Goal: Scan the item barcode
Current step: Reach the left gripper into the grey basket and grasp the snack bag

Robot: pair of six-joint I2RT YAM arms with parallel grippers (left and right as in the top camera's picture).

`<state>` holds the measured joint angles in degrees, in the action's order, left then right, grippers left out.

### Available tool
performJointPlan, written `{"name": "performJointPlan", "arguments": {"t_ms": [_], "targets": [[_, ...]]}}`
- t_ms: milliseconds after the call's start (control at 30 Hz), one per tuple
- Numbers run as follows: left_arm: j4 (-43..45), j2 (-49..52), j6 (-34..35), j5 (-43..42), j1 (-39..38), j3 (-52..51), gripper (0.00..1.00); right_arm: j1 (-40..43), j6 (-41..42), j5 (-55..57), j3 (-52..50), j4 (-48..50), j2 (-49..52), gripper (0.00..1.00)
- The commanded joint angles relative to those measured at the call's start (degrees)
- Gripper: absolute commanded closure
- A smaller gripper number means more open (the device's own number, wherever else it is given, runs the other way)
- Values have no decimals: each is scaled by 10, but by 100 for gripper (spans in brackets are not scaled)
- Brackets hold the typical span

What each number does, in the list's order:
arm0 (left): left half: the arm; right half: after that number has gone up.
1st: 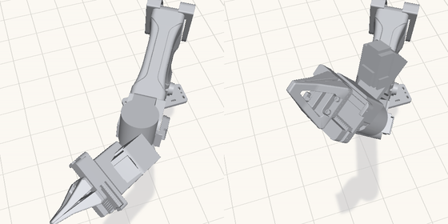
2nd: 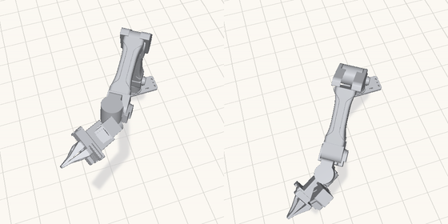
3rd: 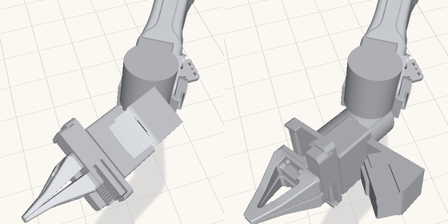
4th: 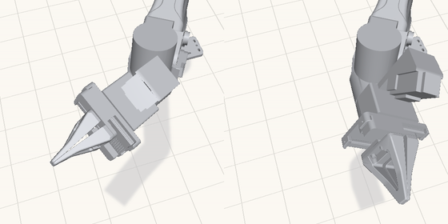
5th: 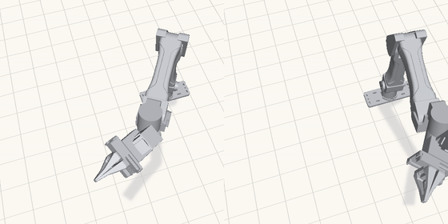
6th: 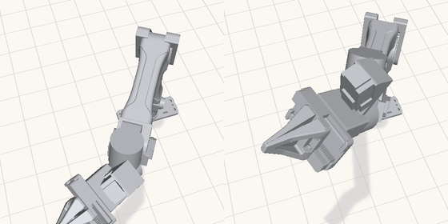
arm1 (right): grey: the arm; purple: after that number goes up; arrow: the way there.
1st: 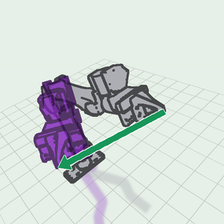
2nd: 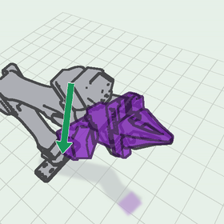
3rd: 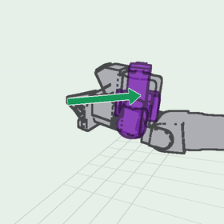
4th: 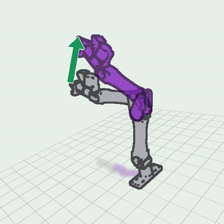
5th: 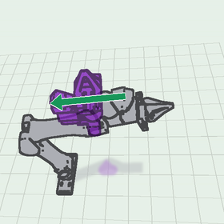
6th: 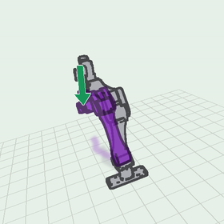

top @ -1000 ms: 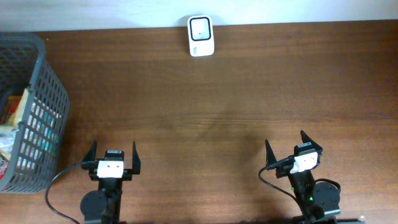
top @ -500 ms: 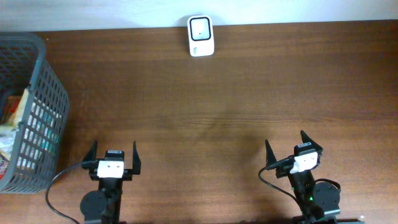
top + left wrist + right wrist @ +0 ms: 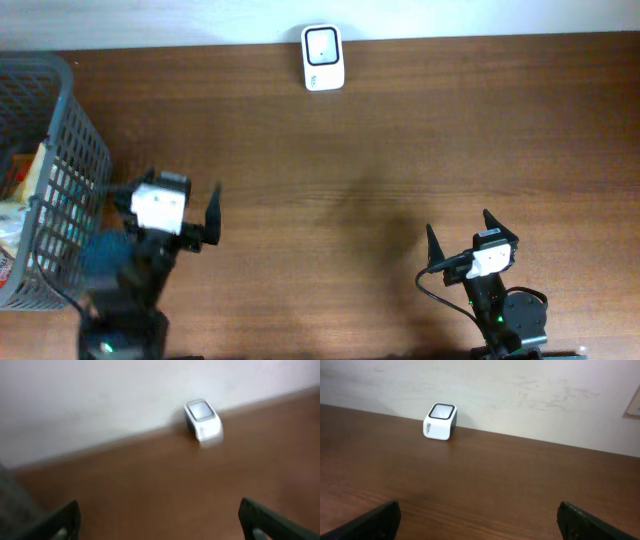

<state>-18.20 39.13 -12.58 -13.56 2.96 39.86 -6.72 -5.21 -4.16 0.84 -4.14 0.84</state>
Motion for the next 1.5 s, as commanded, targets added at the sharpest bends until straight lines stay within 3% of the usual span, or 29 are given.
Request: {"name": "performJointPlan", "arguments": {"t_ms": [0,200,267,400,467,500,567,667,733,900,1033,1133,1233,1400,1467], "targets": [[-109,149,-3,-37,-2,198,1,4,-4,3,-5,0,-4,1],[-437,428,-3,-48,-2,628,1,4,-4,3,-5,0,-4,1],[-477,475,-3,-51,-2,709,1,4,-3,3,-5,0,-4,1],[-435,478,-3,-73,-2,713,1,4,-4,3,-5,0,-4,1],[-410,479,7,-15,9,713,1,4,-4,3,-5,0,-4,1],[-402,479,99,69,38,713,1,4,-4,3,-5,0,-4,1],[-402,479,183,122,111,713,1,4,-4,3,-5,0,-4,1],[-401,479,258,125,228,713,1,4,-4,3,-5,0,-4,1],[-402,482,271,125,299,712,1,4,-3,3,-5,0,-4,1],[-412,534,271,151,406,667,1,4,-3,3,-5,0,-4,1],[-382,596,244,164,461,562,1,4,-4,3,-5,0,-4,1],[-339,599,209,158,488,510,1,4,-4,3,-5,0,-4,1],[-292,628,112,110,498,477,1,4,-4,3,-5,0,-4,1],[-255,713,82,108,498,477,1,4,-4,3,-5,0,-4,1],[-233,745,64,71,498,477,0,4,-4,3,-5,0,-4,1]]}}
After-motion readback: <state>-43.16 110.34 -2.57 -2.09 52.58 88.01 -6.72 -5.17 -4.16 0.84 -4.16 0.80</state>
